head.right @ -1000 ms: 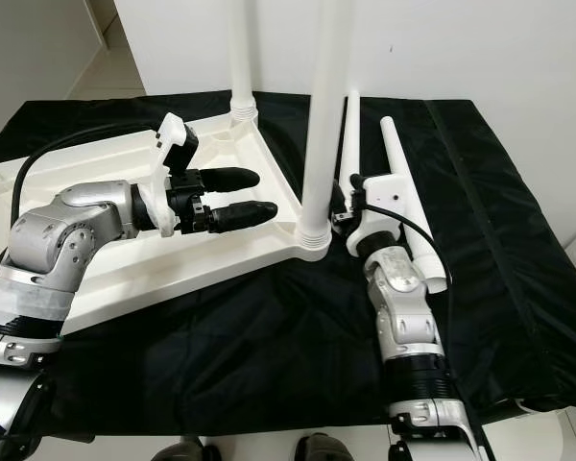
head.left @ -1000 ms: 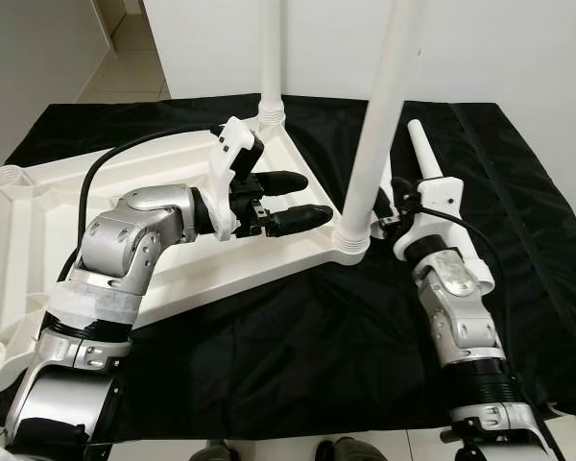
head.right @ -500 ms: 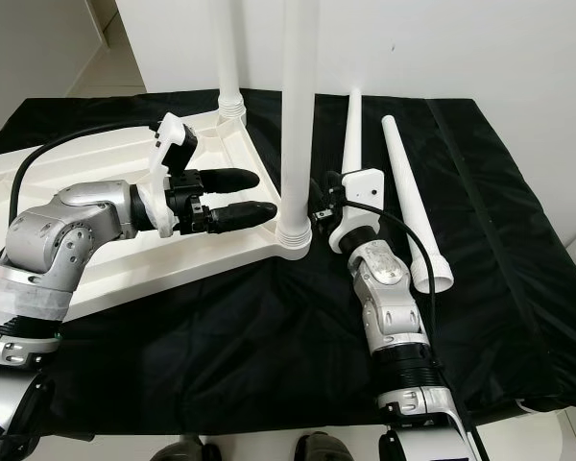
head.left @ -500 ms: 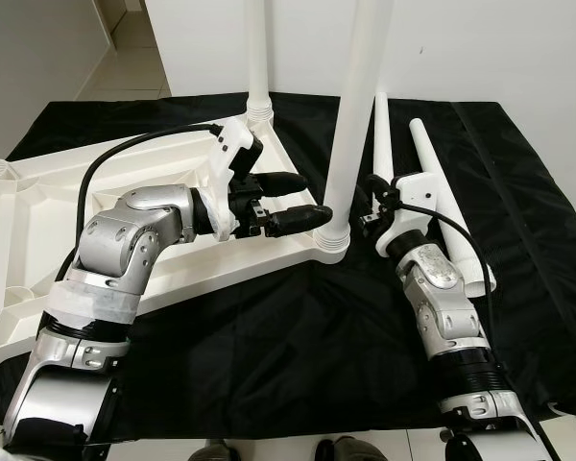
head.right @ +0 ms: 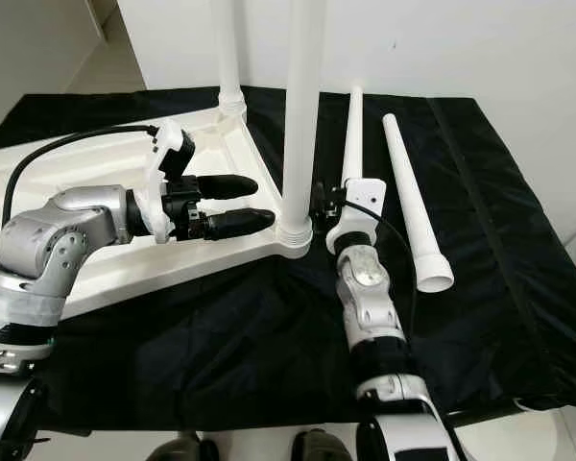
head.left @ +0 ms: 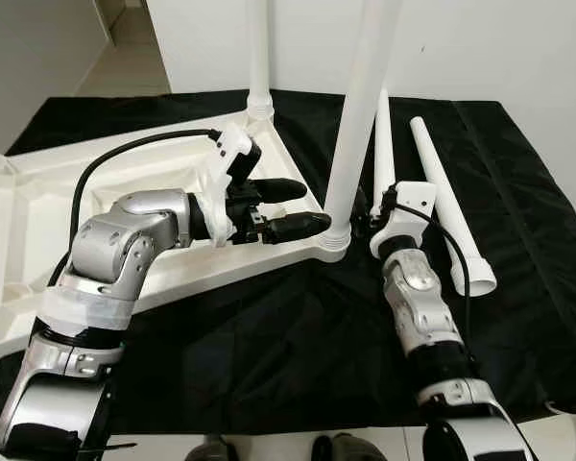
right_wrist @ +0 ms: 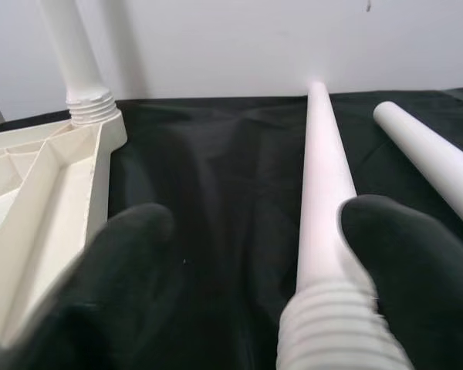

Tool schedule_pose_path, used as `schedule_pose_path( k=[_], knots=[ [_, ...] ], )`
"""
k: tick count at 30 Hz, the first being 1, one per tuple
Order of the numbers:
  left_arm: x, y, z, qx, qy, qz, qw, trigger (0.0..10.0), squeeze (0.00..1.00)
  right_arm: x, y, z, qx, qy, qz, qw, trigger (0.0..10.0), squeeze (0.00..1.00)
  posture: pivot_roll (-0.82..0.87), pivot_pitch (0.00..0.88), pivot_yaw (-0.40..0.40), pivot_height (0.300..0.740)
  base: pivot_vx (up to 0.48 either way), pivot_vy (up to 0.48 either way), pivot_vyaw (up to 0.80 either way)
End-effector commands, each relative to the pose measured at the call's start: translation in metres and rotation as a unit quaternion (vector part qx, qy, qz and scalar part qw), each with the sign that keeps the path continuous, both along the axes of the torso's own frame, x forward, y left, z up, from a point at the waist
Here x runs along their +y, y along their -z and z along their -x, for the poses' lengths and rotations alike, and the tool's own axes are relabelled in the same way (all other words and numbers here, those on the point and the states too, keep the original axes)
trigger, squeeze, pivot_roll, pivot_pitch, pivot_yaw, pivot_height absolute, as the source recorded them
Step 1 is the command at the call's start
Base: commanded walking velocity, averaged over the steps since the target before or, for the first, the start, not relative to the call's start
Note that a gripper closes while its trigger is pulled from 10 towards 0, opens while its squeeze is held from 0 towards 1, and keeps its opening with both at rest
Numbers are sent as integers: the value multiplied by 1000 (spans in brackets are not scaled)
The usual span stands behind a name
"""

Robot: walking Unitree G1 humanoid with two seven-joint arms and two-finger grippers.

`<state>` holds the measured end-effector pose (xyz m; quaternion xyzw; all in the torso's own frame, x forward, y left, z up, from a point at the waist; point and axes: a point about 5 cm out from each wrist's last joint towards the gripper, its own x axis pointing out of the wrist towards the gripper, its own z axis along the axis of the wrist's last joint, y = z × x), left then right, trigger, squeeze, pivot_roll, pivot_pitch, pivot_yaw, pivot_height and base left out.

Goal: Building children table

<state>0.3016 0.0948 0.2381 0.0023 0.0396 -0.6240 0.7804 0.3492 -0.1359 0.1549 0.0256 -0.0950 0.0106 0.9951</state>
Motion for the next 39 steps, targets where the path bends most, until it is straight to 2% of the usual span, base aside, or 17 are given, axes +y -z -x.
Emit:
schedule_pose_path(
  k=[1, 9, 10, 11, 12, 16, 21, 37, 38, 39],
  knots=[
    [-1, 3, 4, 9, 7, -5, 1000, 10000, 0, -1, 2, -3, 3, 22, -1, 1000, 10000, 1000, -4, 107, 8, 740, 0, 0, 0],
    [3, 5, 7, 14, 0, -11, 1000, 10000, 0, -6, 6, -11, 24, 76, -11, 997, 10000, 1000, 12, 119, 0, 740, 0, 0, 0],
    [3, 5, 7, 16, -2, -13, 1000, 10000, 0, -7, 9, -12, 35, 77, -12, 996, 10000, 549, 16, 121, 0, 740, 0, 0, 0],
    [3, 5, 7, 16, -2, -13, 1000, 10000, 0, -7, 9, -12, 35, 77, -12, 996, 10000, 549, 16, 121, 0, 740, 0, 0, 0],
    [4, 5, 7, 17, -3, -14, 1000, 10000, 0, -7, 14, -13, 47, 76, -16, 996, 10000, 0, 18, 121, 1, 740, 0, 0, 0],
    [4, 5, 8, 17, -4, -15, 1000, 10000, 0, -7, 17, -14, 53, 75, -18, 996, 10000, 0, 18, 121, 1, 740, 0, 0, 0],
    [6, 4, 8, 16, -8, -16, 1000, 10000, 0, -8, 31, -17, 90, 70, -33, 993, 10000, 0, 30, 117, 1, 740, 0, 0, 0],
    [5, 1, 7, 16, -14, -13, 1000, 10000, 0, -18, 28, -27, 98, 76, -17, 992, 10000, 0, 30, 106, 2, 740, 0, 0, 0],
    [5, 1, 7, 15, -14, -12, 1000, 10000, 0, -19, 30, -27, 106, 75, -15, 991, 9569, 0, 29, 105, 3, 740, 0, 0, 0],
    [5, 1, 7, 15, -14, -12, 1000, 10000, 0, -19, 30, -27, 106, 75, -15, 991, 9569, 0, 29, 105, 3, 740, 0, 0, 0]
  ],
)
